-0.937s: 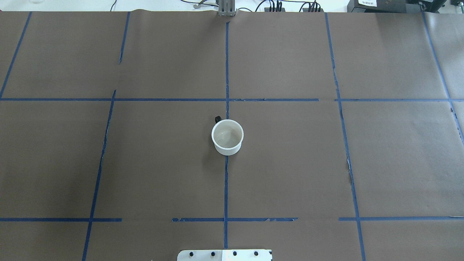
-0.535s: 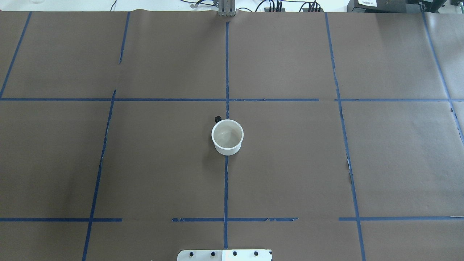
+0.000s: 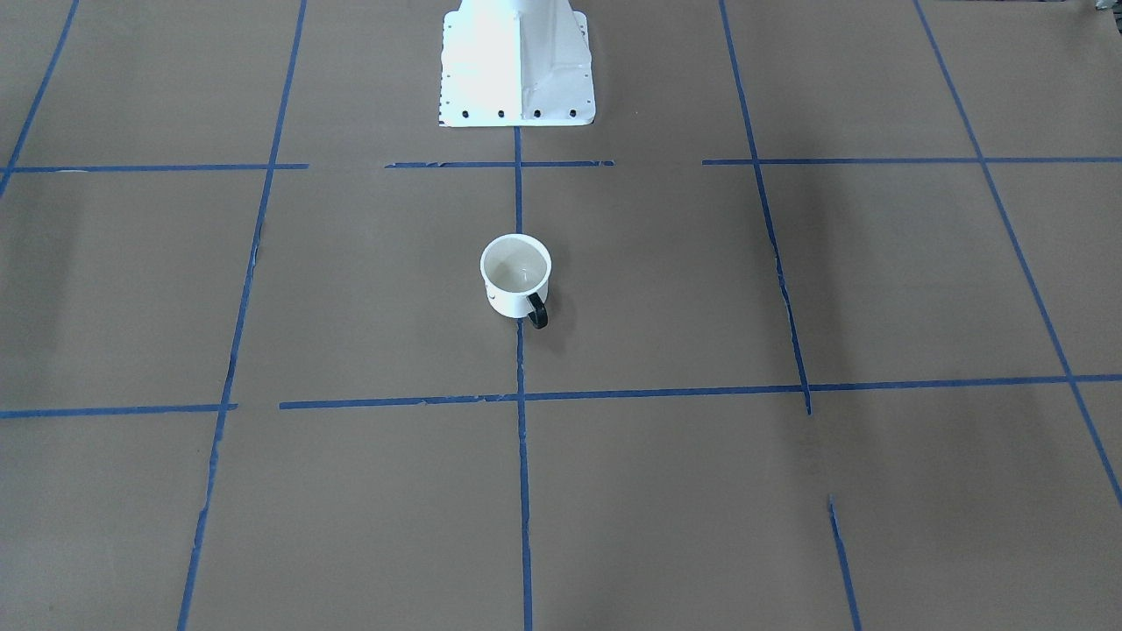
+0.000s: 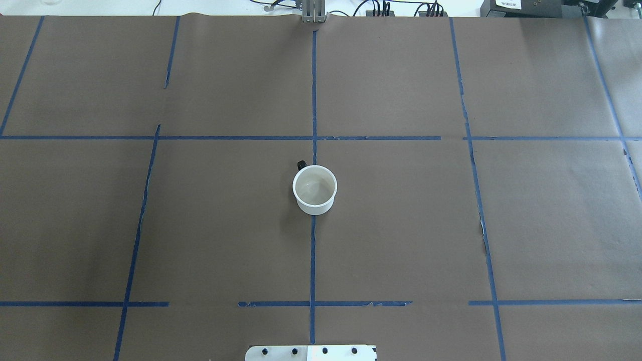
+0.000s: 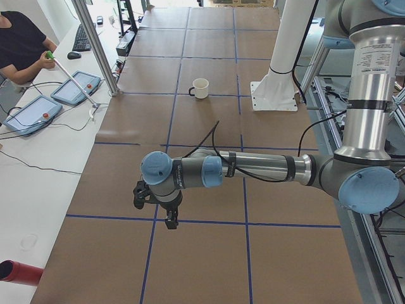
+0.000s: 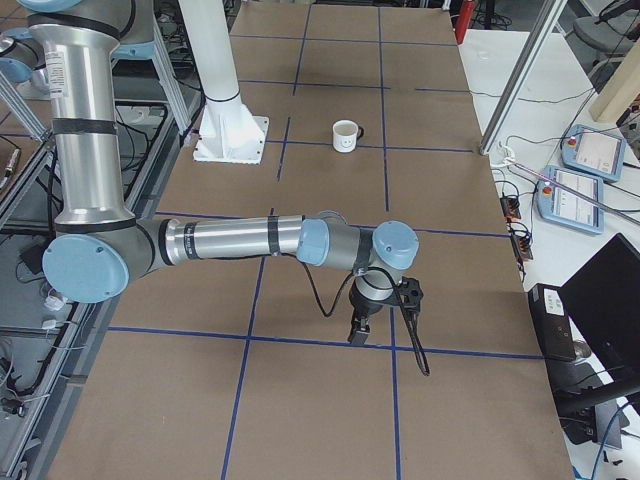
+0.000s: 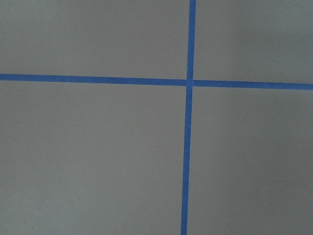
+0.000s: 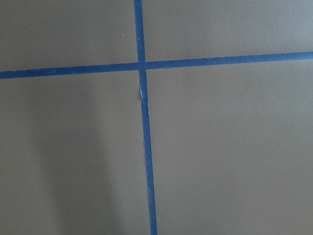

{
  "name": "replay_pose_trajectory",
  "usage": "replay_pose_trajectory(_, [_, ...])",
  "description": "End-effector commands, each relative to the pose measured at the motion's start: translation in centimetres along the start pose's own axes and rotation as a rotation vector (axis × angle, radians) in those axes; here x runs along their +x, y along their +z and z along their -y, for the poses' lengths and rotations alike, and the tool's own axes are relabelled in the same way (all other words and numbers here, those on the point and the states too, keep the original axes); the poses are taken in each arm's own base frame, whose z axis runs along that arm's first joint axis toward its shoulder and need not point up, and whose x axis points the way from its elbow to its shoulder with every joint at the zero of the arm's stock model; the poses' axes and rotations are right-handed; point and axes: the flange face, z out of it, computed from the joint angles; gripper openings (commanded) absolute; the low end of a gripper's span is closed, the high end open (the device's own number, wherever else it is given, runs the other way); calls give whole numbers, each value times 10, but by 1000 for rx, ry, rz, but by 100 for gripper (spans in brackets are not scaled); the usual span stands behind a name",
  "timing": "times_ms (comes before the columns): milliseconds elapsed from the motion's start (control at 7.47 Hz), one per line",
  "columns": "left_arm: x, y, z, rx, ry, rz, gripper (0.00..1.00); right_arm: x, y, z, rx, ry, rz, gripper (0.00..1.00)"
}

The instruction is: Flip mug

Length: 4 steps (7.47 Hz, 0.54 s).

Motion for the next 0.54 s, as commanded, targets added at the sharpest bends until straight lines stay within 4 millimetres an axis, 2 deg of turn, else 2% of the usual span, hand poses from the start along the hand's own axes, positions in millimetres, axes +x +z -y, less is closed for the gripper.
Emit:
replay_pose_trajectory(0, [3,-3,1,7,7,0,100,0,0,0,0,0,0,100])
replay_pose_trajectory(402, [6,-6,4,11,12,1,100,0,0,0,0,0,0,100])
